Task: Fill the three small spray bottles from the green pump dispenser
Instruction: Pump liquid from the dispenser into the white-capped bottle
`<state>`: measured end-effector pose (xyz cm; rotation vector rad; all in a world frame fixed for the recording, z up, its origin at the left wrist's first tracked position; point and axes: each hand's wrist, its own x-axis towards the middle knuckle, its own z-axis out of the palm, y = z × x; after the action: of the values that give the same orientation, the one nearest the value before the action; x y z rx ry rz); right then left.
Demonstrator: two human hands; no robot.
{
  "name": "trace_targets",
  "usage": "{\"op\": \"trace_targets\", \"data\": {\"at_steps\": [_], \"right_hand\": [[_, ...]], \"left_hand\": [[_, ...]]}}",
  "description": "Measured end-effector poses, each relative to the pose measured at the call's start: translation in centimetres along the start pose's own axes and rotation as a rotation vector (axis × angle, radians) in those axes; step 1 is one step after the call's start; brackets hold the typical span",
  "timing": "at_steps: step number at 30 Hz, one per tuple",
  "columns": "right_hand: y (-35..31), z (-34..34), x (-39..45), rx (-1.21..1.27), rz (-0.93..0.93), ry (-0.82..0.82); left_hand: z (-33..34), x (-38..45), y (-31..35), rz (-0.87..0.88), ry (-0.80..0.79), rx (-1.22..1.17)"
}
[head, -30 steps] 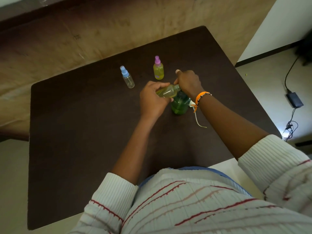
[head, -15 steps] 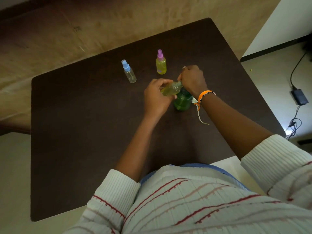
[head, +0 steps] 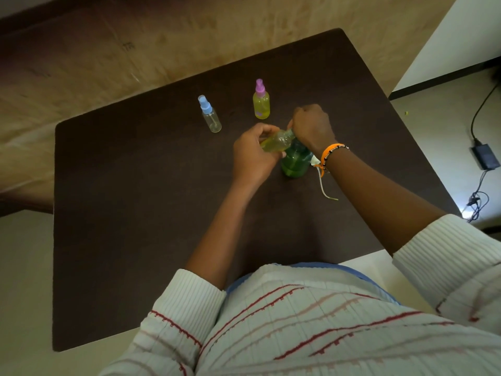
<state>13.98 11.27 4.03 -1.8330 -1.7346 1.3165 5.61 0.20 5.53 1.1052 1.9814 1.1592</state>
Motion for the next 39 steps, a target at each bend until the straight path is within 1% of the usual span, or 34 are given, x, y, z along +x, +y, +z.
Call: {"op": "trace_targets", "data": {"at_steps": [2,5,7,9,11,13,15,18,21,25,30,32,34,37,39], "right_hand": [[0.0,0.1,-0.3,-0.046,-0.028,0.06],[-0.2,0.0,-0.5,-0.082,-0.036,0.064],[-0.5,-0.2,-0.5,-0.096,-0.03,0.012],[-0.7,-0.5,-0.3,-0.102,-0.019,-0.084],[-1.0,-0.8,-0.2,-0.05,-0.002,-0.165],[-1.1,-0.9,-0.2,-0.023,-0.004,-0.2],[-1.0,-0.9,-0.2,-0.01,-0.002,-0.178],[-0.6,-0.6,0.0,-0.038,-0.014,-0.067],[-0.4,-0.5,-0.3,-0.054,-0.037,-0.023],[-0.5,-0.5,-0.6,-0.063,-0.05,-0.017],[-1.1,-1.0,-1.0,-0.047,-0.015,-0.147],[-1.1,-1.0,-0.9,-0.036,0.001,-0.162],[-1.1,-0.9,-0.9,-0.03,0.005,-0.135],[-0.3,-0.3,-0.4,-0.029,-0.001,-0.03],[0.0,-0.1,-0.1,-0.022,0.001,0.005]], "left_hand": [[0.1,0.0,-0.1,-0.012,-0.009,-0.003],[-0.1,0.0,-0.1,-0.011,-0.012,-0.01],[-0.2,0.0,0.1,-0.008,-0.009,-0.006],[-0.2,-0.1,0.3,0.011,-0.005,-0.007],[-0.2,-0.2,0.3,0.024,-0.004,-0.004],[-0.3,-0.2,0.5,0.029,-0.003,0.003],[-0.4,-0.2,0.5,0.028,0.001,-0.003],[-0.3,-0.2,0.4,0.019,0.005,0.005],[-0.3,-0.3,0.2,0.012,-0.005,0.0],[-0.3,-0.1,0.2,0.012,-0.016,0.009],[-0.3,-0.1,0.3,0.021,-0.006,0.018],[-0.3,-0.2,0.3,0.02,0.0,0.018],[-0.3,-0.2,0.3,0.021,0.003,0.016],[-0.2,-0.2,0.2,0.017,0.005,0.012],[-0.1,-0.3,0.1,0.007,0.002,0.009]]}}
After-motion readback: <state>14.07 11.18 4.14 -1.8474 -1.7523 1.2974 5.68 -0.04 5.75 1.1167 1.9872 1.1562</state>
